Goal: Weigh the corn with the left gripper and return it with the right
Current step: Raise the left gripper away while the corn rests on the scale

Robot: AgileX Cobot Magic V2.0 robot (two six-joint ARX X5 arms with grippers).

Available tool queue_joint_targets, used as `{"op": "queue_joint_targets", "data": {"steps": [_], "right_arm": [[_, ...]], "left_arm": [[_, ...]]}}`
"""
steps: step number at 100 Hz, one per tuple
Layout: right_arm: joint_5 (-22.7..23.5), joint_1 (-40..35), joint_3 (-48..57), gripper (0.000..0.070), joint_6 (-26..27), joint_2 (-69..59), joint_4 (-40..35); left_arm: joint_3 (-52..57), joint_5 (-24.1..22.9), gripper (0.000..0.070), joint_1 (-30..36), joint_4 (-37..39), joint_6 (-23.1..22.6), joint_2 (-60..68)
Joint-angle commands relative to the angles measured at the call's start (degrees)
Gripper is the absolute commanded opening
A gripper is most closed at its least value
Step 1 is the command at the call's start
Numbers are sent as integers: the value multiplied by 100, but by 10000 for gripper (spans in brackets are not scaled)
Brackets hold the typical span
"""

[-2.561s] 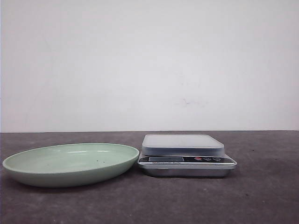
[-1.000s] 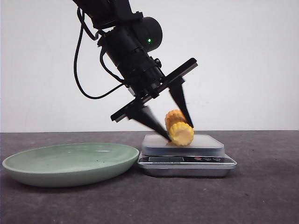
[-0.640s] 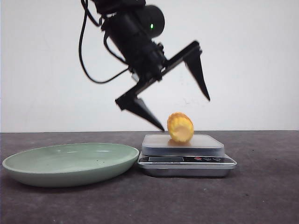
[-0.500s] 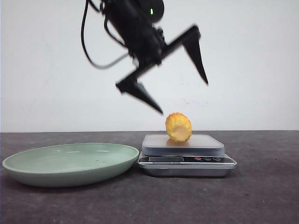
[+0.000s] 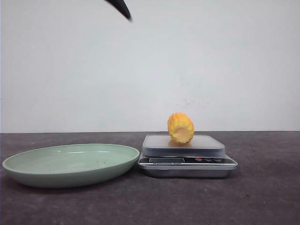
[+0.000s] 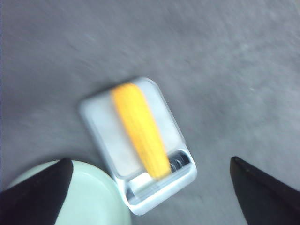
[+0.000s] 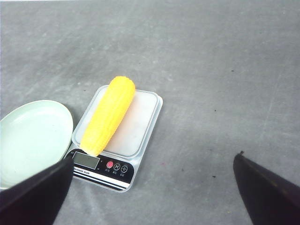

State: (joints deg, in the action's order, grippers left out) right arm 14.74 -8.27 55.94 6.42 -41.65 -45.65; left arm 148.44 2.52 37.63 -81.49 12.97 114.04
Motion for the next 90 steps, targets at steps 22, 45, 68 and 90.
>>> {"op": "queue_joint_targets", "data": {"steps": [22, 45, 68, 90], "right_arm": [[-20, -24, 63, 700, 0, -26, 39], [-17, -24, 63, 700, 0, -20, -136], [11, -24, 63, 700, -133, -17, -282], [28, -24, 61, 542, -426, 31, 33]], "left_arm": [[691, -299, 700, 44, -278, -238, -1121], [675, -304, 700, 68, -293, -356, -2579], [662, -1451, 680, 63, -295, -719, -3963], [374, -2116, 192, 63, -295, -1128, -5174]]}}
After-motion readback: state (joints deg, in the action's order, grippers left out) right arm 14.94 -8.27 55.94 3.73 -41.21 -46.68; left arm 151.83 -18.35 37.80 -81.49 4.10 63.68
